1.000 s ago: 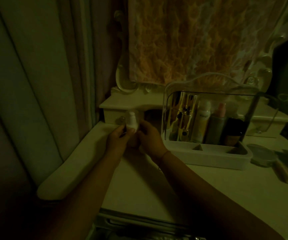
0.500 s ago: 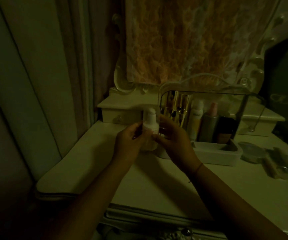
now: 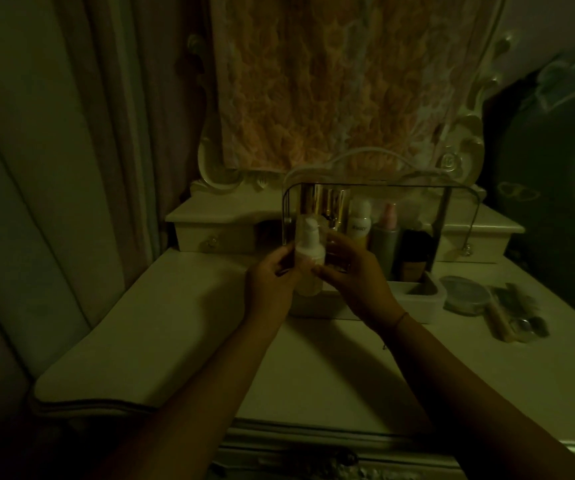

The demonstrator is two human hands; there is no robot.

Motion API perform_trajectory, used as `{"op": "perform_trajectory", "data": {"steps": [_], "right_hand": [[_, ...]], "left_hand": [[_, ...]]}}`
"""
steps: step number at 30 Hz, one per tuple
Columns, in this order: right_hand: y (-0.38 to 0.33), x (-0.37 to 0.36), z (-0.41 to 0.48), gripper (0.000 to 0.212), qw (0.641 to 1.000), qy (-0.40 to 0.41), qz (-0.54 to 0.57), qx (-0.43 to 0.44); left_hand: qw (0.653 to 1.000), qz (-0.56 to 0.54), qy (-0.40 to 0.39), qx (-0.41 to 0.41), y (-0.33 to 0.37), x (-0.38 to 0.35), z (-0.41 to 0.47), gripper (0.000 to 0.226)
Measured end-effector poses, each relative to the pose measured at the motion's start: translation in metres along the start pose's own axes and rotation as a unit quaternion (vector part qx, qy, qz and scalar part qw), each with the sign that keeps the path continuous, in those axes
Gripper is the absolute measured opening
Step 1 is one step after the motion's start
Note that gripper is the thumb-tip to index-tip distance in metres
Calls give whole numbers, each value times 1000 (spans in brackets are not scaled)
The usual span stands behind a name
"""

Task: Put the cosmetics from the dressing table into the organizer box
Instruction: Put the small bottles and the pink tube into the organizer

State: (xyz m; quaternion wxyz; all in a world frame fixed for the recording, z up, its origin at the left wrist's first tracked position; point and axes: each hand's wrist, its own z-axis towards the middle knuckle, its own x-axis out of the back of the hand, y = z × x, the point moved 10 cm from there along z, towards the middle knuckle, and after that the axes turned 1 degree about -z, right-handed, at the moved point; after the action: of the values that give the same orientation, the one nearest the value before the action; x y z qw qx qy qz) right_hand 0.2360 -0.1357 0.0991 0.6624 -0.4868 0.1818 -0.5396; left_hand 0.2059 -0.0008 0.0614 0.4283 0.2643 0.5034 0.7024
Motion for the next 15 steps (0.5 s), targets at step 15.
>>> {"op": "perform_trajectory", "data": {"steps": [15], "right_hand": [[32,-13,18,50,998,-2,-58,-34]], "left_hand": [[996,68,39,38,-33,10,15,38]]}}
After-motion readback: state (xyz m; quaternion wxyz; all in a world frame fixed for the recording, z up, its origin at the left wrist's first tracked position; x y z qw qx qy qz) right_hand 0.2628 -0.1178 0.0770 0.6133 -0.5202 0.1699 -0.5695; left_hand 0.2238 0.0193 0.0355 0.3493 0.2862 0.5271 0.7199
